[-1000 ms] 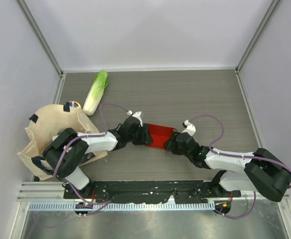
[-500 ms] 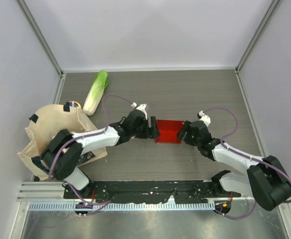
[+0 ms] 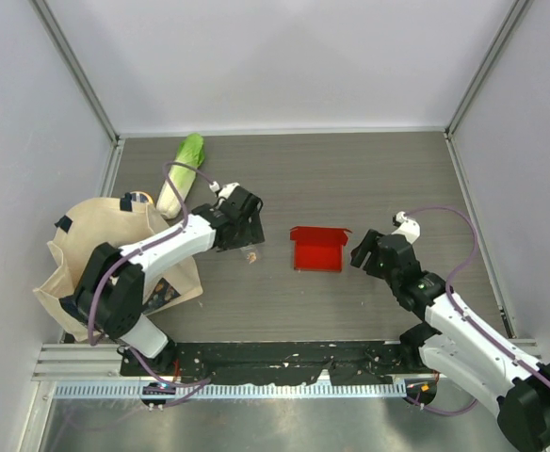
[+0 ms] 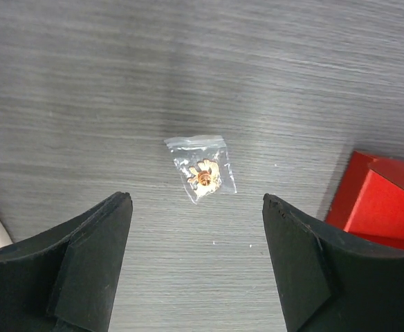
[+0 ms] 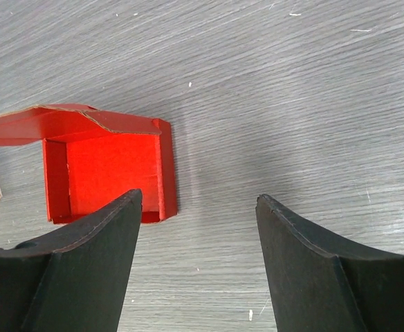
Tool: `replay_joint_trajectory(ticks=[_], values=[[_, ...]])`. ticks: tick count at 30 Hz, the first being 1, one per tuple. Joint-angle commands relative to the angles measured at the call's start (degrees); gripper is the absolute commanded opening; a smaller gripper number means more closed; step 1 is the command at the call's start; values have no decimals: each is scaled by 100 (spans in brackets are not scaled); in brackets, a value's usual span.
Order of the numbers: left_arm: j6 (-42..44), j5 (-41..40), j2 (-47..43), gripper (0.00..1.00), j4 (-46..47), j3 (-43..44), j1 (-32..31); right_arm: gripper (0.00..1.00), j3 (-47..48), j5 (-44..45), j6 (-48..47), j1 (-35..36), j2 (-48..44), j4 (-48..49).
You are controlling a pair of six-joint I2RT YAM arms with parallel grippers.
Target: Fold the paper box
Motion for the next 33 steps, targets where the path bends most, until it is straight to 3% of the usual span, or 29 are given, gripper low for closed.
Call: replay_joint_trajectory(ticks=[1, 8, 15, 25, 33], values=[[-984, -273, 592, 79, -765, 527, -40, 71, 187, -163, -91, -9, -52, -216], [-1416, -299, 1420, 71, -1136, 1081, -49, 70, 82, -208, -47, -17, -218, -216], [-1697, -291, 1754, 59, -1171, 1195, -128, 70, 46, -190, -108, -18, -342, -198], [-1882, -343, 2142, 50, -1242, 1196, -304, 70, -33, -199, -100, -17, -386, -93], [-1812, -738, 1808, 18, -1285, 923, -313, 70, -68, -164, -91, -9, -474, -84]])
